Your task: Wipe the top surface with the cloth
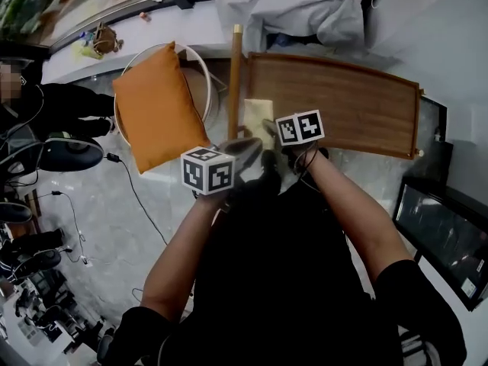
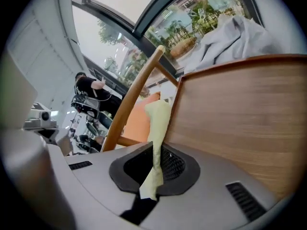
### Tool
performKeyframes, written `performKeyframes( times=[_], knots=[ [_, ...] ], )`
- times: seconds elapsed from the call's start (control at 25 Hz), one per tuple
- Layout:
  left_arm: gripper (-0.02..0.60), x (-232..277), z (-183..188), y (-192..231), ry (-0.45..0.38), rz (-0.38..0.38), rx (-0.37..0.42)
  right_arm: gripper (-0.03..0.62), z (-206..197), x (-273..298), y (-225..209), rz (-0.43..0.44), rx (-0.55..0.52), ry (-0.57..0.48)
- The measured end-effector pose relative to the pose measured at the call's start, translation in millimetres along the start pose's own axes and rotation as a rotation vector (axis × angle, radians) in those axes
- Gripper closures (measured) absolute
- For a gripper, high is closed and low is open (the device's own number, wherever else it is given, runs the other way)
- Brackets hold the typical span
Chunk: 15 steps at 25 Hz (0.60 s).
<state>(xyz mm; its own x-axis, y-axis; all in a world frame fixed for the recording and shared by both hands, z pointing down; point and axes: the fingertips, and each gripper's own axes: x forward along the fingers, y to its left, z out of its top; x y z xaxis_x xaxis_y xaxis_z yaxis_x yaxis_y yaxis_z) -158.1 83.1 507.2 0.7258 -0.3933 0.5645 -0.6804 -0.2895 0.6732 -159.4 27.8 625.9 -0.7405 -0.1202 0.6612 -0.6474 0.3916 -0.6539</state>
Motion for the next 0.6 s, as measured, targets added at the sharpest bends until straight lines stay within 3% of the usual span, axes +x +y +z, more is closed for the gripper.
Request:
performKeyframes(
  times=[0.16, 0.4, 0.6],
  knots=[
    [0.574, -20.1, -14.1, 10.2, 0.034, -0.006, 0.011, 0.562, -15.5, 46.9, 13.2, -0.040, -0.042, 0.073],
    [0.574, -20.4, -26.2, 14.8, 0.070, -0.031, 0.016, 0.562, -25.9, 70.6, -3.7, -0.225, -0.228, 0.146],
    [0.574, -12.0, -27.9, 10.4, 0.093, -0.049, 0.029, 0.562, -36.4, 70.1, -14.1, -0.252, -0.261, 0.174]
  ],
)
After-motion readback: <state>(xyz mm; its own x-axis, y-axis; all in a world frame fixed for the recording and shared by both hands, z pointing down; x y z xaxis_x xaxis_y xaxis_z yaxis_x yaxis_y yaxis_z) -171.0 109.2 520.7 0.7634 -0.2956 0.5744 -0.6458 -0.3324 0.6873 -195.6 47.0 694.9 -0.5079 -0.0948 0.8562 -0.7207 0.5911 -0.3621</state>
